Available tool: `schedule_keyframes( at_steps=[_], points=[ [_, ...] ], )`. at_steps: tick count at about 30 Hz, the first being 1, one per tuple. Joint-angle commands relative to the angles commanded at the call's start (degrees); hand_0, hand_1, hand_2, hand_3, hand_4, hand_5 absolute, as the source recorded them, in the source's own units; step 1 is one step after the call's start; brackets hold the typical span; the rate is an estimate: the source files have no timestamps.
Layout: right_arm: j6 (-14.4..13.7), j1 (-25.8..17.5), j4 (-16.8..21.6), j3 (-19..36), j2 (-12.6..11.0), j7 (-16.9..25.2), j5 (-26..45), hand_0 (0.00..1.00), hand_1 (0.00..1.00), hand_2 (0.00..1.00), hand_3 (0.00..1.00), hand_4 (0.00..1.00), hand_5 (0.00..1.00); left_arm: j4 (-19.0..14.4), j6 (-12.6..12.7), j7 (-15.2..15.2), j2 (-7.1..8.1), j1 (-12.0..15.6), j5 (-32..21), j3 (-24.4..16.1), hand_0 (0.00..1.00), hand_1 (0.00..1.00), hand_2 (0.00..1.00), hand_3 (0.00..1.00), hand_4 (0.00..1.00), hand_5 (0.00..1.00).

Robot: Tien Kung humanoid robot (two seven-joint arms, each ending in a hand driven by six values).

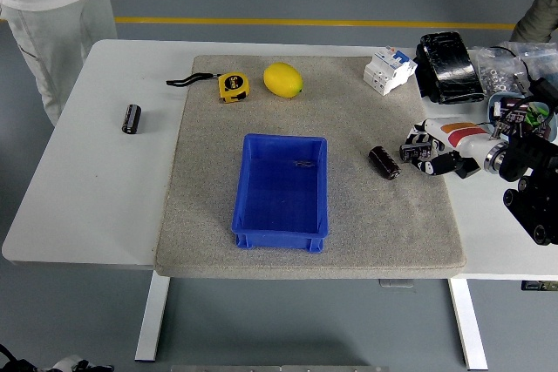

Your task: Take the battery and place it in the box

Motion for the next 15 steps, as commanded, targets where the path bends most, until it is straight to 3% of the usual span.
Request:
schedule_keyframes(
  at_steps=[15],
  points=[
    [0.6,0.6,0.7,0.4,-0.7,0.1,0.2,0.418,0.439,0.477,0.466,0.623,0.133,0.1,0.1,-0.1,-0.04,0.1,-0.4,0.1,0.747,0.702,0.709,0.567,0.608,0.53]
  ],
)
